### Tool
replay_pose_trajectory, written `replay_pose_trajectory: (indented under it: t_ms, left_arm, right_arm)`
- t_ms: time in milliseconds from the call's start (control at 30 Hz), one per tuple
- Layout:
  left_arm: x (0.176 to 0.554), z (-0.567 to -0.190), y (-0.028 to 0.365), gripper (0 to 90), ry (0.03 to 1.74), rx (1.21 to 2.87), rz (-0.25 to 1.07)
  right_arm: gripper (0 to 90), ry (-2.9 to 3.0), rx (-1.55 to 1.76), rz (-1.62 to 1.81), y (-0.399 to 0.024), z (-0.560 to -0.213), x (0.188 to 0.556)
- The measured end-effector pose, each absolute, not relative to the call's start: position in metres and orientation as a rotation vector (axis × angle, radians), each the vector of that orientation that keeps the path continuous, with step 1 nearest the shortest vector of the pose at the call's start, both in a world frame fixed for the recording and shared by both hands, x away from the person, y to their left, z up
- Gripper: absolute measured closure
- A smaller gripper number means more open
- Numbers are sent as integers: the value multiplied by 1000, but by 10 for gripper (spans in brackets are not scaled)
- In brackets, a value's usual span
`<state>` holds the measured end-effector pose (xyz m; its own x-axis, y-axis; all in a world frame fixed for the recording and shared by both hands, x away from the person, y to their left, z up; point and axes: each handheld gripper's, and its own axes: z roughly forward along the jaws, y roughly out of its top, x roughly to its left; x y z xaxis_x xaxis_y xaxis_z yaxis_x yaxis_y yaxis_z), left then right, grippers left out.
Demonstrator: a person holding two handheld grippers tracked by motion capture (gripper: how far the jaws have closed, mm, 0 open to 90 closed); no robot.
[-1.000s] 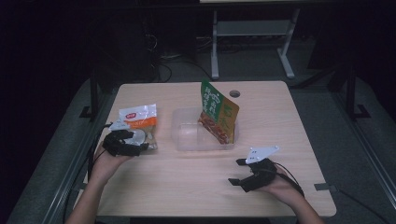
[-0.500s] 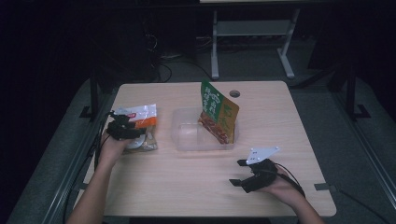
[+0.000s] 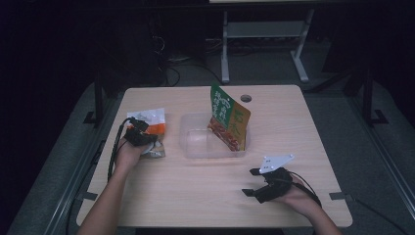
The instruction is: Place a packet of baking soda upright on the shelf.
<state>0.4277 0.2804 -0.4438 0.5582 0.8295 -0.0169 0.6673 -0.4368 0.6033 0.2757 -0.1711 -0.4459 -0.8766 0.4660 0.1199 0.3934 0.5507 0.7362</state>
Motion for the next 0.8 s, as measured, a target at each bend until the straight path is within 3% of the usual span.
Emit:
replay_pose_trajectory:
  t_ms: [133,567,800]
  left_arm:
    - [417,-446,285,899,1177,2243,277]
    - [382,-441,292,896,1068,2275,221]
    - [396,-413,315,725,1075,2155,340]
  right_arm:
    - [233,2689,737,1241,-171,-446,276]
    - [233,2690,734,1240,-171,-445,275]
    - [233,2690,739,1241,-171,-446,276]
